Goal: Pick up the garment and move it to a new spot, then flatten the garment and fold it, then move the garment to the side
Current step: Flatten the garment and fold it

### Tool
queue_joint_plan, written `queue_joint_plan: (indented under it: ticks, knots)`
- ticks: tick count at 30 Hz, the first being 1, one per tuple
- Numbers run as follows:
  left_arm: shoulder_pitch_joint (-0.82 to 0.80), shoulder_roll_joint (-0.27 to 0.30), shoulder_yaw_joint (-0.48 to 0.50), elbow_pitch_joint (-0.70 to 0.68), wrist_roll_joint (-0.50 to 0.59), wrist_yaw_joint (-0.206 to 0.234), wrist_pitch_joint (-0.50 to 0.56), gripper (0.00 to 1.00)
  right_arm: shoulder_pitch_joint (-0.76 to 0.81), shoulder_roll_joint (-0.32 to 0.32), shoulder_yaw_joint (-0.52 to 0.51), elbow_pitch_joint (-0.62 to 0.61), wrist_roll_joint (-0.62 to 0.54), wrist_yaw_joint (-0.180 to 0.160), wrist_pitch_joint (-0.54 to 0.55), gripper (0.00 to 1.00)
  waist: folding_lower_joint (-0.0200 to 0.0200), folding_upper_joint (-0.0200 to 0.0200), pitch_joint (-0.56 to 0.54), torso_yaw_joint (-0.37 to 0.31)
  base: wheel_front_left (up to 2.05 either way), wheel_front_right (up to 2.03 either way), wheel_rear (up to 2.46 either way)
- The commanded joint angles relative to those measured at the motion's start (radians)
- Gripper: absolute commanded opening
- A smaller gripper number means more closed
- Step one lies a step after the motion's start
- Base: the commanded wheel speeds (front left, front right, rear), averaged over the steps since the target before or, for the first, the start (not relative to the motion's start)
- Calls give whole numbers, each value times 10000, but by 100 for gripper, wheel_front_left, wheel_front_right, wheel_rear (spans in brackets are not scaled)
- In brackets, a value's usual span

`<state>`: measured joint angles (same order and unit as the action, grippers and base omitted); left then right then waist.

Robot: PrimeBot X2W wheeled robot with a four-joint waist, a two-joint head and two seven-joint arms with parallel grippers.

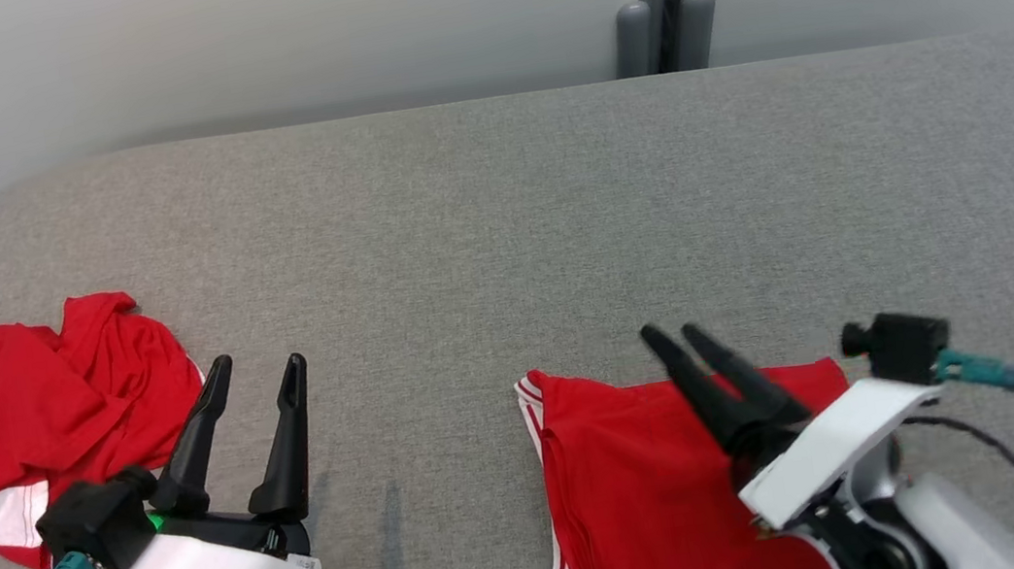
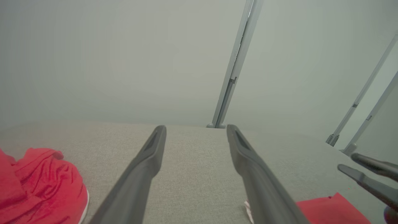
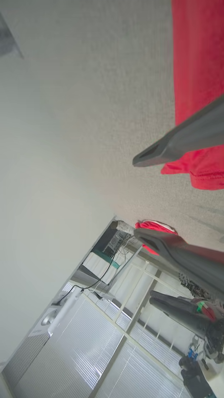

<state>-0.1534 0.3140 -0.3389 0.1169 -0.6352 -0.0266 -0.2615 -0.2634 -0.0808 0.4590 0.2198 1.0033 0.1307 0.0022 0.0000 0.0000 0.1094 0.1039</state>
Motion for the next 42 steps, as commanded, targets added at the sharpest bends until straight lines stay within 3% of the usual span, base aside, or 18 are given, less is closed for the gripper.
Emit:
queue_joint_plan:
  ticks: [1, 6, 12, 19, 23, 31, 42]
  knots:
    - [32, 32, 28, -13, 52, -26, -33, 100, -105, -249, -293, -176, -353, 0, -136, 100, 0, 0, -69, -120, 0, 0, 0]
    - [136, -53, 112, -55, -3, -71, -38, 100, -75, -1315, -1353, -1167, -2952, 0, -686, 100, 0, 0, -181, -391, 0, 0, 0]
    - [205, -314, 552, -209, 198, -61, -43, 100, 426, -1693, -2829, -1682, -5236, 0, -1319, 100, 0, 0, -187, -610, 0, 0, 0]
    - [601, -761, 1372, -373, 884, -1, -44, 100, 1084, -1234, -3824, -1568, -7053, 0, -2150, 100, 0, 0, -220, -807, 0, 0, 0]
    - [875, -1250, 1922, -262, 1259, -185, -32, 100, 1453, -918, -4228, -1505, -8124, -2, -2517, 100, 0, 0, -270, -869, 0, 0, 0]
    - [1247, -2160, 2801, 43, 2060, -694, -31, 100, 1850, -124, -4905, -1203, -8770, -2, -2688, 100, 0, 0, -452, -938, 0, 0, 0]
    - [1408, -2550, 3214, 246, 2925, -968, -32, 100, 1889, 86, -5036, -1175, -8847, -2, -2693, 100, 0, 0, -630, -908, 0, 0, 0]
